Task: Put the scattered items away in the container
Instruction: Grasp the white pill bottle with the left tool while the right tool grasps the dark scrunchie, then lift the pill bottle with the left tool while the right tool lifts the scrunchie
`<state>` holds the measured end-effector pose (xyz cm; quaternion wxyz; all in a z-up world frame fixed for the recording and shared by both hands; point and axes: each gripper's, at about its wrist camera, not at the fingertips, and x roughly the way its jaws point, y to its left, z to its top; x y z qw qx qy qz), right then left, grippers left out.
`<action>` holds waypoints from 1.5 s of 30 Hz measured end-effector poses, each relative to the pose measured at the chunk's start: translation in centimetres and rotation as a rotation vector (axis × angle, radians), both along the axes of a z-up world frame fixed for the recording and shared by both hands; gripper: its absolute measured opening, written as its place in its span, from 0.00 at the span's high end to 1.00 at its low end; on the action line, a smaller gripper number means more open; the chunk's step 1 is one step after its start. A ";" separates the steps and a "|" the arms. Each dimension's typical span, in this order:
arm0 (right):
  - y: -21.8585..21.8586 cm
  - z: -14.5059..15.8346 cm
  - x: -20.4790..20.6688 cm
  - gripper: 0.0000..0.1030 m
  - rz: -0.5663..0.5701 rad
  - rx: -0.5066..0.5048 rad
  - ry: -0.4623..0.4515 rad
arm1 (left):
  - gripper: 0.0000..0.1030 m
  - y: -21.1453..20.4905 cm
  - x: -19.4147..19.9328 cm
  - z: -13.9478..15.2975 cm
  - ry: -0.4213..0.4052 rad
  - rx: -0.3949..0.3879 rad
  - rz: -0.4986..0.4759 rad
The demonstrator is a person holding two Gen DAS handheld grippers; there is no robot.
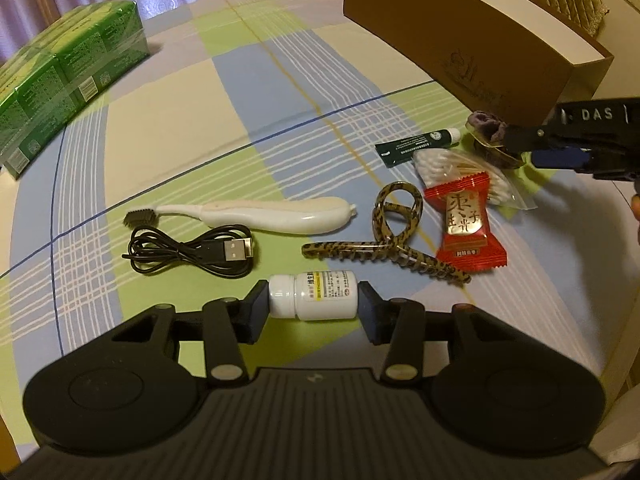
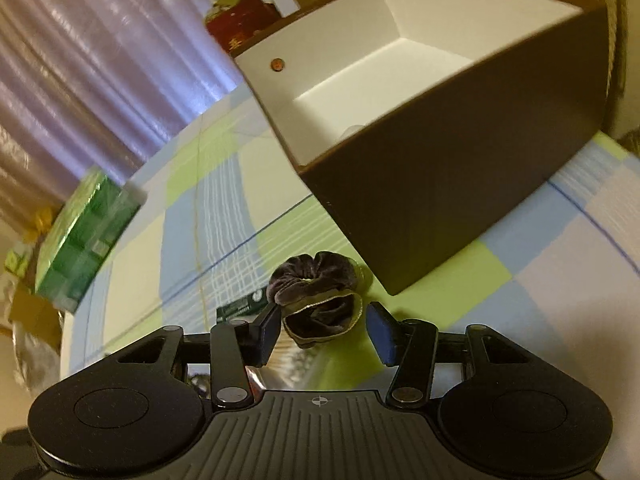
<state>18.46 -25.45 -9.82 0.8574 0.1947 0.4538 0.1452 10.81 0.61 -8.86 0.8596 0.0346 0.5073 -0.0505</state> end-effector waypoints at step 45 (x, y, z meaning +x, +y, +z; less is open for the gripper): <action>-2.1 0.7 1.0 0.29 0.038 0.158 0.036 | 0.60 0.1 -1.2 1.0 -0.008 0.023 0.046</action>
